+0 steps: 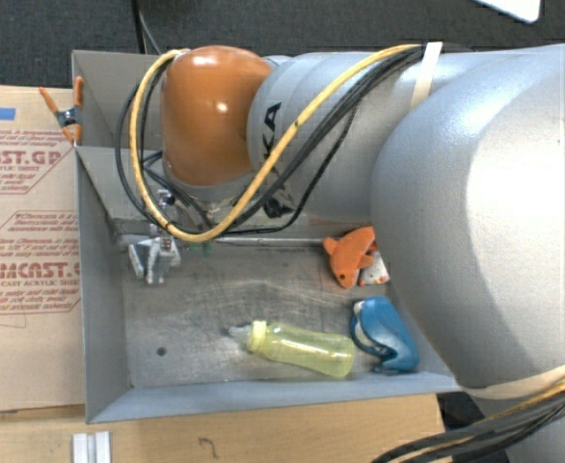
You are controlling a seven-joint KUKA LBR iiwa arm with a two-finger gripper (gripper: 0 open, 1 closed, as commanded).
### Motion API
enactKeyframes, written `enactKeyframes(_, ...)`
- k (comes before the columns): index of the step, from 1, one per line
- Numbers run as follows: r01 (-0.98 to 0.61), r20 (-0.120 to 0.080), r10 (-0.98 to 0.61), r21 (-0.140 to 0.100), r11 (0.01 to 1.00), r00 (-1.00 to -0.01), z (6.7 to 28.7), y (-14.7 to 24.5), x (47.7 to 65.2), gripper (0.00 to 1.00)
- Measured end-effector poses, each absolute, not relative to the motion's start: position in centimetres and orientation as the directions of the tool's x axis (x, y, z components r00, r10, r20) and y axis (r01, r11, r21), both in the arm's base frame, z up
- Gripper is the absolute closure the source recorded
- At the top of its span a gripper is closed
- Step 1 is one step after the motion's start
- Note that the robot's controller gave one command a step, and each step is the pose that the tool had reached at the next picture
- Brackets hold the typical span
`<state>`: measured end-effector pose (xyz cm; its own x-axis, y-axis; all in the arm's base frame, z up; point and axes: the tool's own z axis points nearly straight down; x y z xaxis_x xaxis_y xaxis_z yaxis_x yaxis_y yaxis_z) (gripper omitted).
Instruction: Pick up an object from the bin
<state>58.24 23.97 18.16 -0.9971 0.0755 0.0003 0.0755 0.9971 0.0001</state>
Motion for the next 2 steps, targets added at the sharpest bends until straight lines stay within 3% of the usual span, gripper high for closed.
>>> enactKeyframes(1,0.071,0.004,0.071,-0.001,0.997,-0.997,18.9,23.8,58.2,1.00)
enactKeyframes(2,0.043,-0.002,0.043,0.000,0.999,-0.999,25.4,23.3,58.3,1.00)
